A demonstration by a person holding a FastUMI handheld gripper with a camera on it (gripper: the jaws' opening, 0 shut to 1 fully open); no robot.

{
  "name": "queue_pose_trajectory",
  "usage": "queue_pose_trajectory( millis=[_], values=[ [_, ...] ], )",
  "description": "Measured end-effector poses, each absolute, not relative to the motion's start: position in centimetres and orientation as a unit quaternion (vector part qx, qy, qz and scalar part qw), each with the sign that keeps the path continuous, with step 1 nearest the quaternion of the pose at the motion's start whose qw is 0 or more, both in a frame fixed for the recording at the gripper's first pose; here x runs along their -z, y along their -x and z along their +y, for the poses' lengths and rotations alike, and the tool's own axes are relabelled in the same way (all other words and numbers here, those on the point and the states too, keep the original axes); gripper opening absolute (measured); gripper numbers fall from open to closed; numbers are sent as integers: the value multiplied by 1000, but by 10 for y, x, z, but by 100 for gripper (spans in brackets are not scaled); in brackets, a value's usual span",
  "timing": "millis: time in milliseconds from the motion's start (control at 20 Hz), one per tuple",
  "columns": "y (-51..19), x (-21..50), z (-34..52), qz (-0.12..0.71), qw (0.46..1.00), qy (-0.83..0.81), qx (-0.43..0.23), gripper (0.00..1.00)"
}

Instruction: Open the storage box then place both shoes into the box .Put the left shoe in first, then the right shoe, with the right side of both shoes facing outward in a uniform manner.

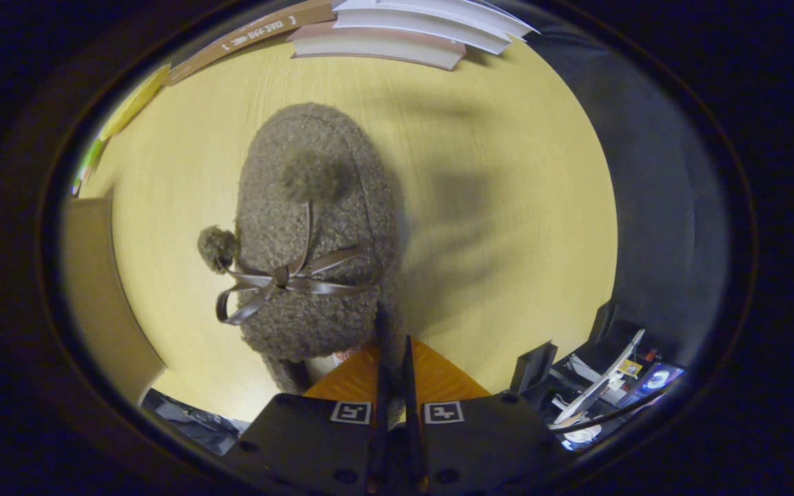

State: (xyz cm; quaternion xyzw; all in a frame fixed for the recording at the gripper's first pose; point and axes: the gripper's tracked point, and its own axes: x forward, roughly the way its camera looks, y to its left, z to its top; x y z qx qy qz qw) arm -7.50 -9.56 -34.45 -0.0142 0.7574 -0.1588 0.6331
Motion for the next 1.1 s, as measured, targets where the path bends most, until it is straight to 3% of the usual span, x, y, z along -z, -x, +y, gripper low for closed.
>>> queue_pose_trajectory(
  millis=[100,200,600,1100],
  values=[
    [72,342,-93,753,637,24,163,14],
    [74,344,-94,749,640,46,167,6],
    [70,325,-86,714,667,40,208,3],
    [55,224,-63,682,674,78,273,3]
  ],
)
